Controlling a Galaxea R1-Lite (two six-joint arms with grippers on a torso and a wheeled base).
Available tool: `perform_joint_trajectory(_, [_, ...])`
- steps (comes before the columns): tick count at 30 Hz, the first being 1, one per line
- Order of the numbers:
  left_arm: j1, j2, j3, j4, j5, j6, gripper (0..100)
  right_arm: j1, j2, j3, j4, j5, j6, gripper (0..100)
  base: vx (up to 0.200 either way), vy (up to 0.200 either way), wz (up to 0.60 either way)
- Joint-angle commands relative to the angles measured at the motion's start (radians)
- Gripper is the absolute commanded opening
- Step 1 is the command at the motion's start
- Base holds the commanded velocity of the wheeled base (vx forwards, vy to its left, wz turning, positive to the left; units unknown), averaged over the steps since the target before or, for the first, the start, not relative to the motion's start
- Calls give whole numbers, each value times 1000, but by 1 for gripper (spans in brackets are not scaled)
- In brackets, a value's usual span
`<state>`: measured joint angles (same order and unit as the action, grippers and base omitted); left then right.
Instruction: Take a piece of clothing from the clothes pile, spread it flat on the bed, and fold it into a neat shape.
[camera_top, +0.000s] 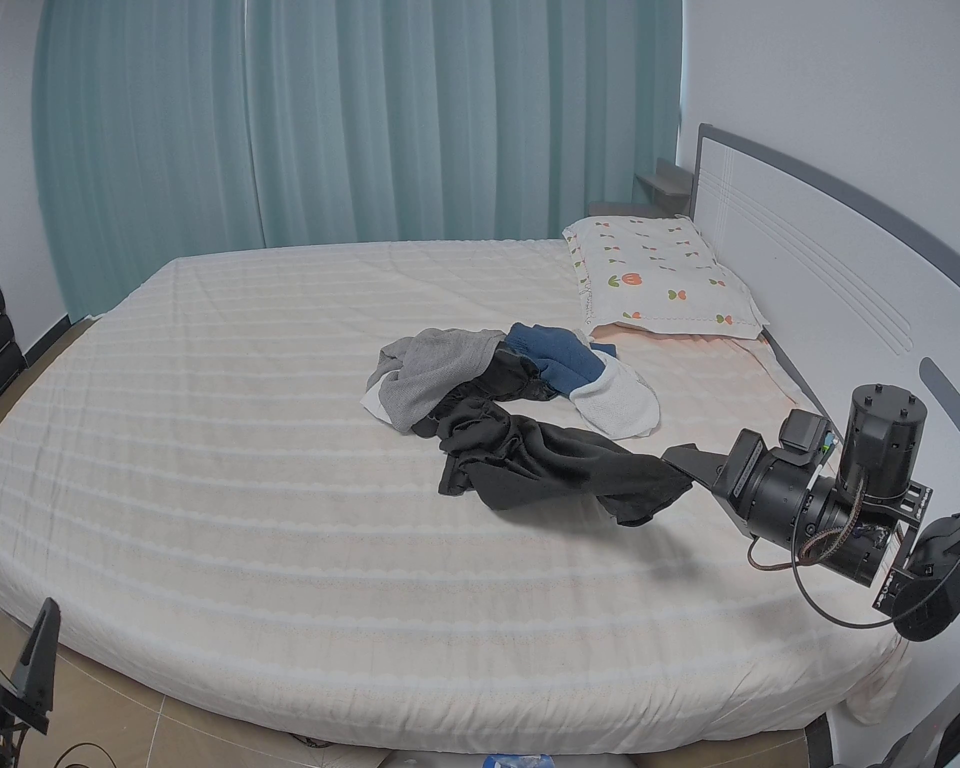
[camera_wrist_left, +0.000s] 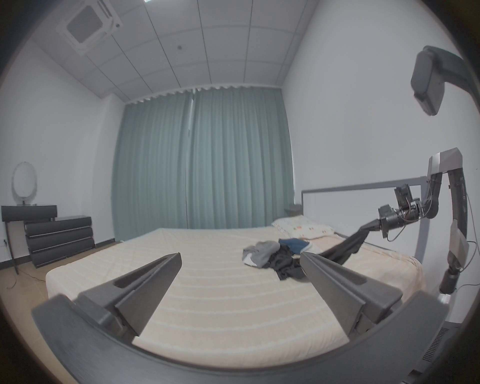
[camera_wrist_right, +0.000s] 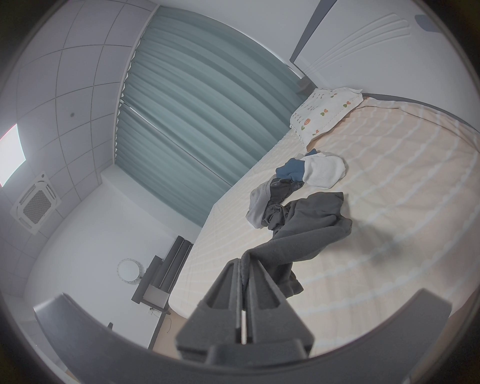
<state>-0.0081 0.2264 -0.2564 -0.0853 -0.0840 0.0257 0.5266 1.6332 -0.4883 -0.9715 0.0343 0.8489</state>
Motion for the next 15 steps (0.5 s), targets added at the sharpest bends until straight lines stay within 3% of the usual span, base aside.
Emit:
perform_joint_trajectory(1, [-18, 298, -14, -11, -85, 37, 100, 12, -39, 13, -1, -4, -7, 0, 0, 0, 0])
perform_joint_trajectory(8, [-76, 542, -20, -47, -118, 60, 100, 6, -49, 11, 4, -5, -27, 0, 0, 0, 0])
perform_joint_trajectory(10, [-76, 542, -20, -47, -118, 60, 100, 6, -49, 11, 4, -5, -27, 0, 0, 0, 0])
perform_joint_trajectory(11, [-118, 700, -17, -152, -112, 60, 100, 4, -41, 4, 0, -5, -28, 0, 0, 0, 0])
perform_joint_trajectory(15, [-141, 904, -18, -310, -94, 65, 100, 0, -46, -3, 7, -1, -39, 0, 0, 0, 0])
